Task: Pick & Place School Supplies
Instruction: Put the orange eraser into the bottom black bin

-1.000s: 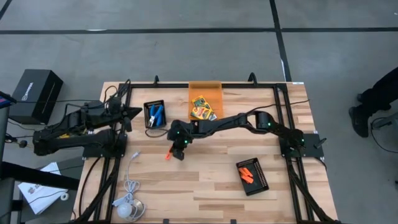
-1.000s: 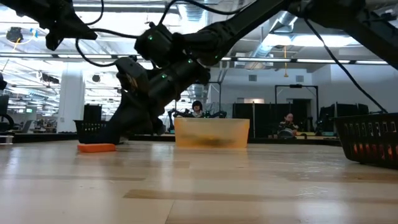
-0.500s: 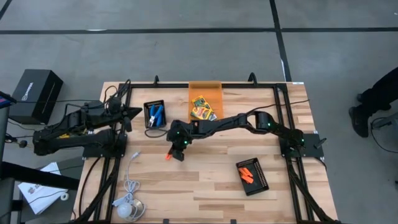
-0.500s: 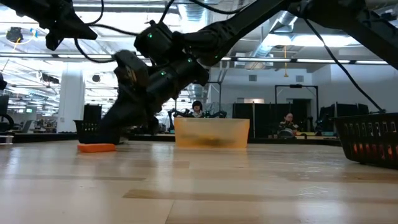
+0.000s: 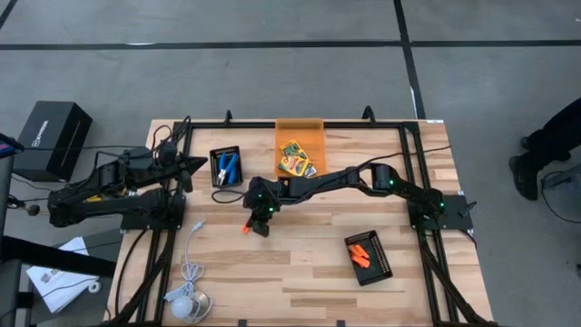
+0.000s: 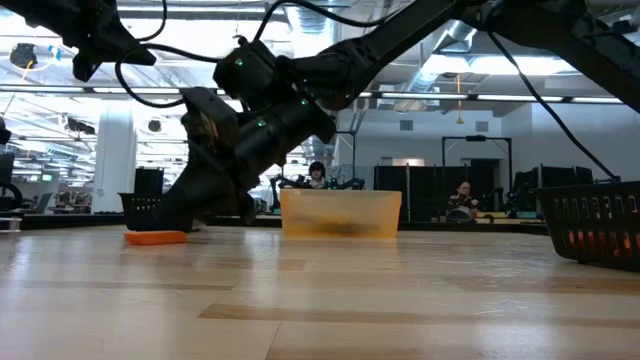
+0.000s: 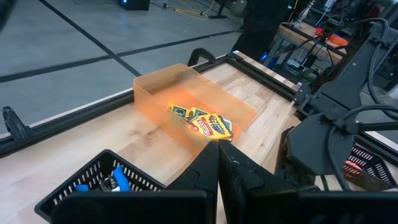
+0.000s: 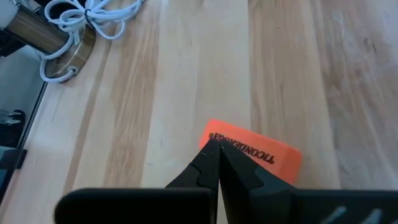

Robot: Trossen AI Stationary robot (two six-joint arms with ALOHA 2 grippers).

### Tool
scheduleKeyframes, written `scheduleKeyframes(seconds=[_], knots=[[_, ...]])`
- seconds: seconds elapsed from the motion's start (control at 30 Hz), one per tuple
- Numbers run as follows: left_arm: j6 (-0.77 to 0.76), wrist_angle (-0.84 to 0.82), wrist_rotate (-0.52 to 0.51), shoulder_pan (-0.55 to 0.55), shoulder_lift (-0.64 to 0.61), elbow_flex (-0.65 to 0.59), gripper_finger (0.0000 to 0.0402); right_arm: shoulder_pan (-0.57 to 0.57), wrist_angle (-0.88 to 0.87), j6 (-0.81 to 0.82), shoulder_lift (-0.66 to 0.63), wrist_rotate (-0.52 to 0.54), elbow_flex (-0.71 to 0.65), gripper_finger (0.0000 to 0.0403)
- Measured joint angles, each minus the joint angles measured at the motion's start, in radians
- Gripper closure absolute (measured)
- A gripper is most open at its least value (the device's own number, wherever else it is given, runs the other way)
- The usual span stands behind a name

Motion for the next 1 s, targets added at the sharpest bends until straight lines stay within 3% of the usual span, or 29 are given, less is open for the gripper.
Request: scheduleKeyframes(seconds=[1.0], knots=[[0.000,-0.010,-0.001,0.000,0.000,0.000,0.0401,-0.012,-0.056,0.008,0.027,-0.034,0.003,0.0403]])
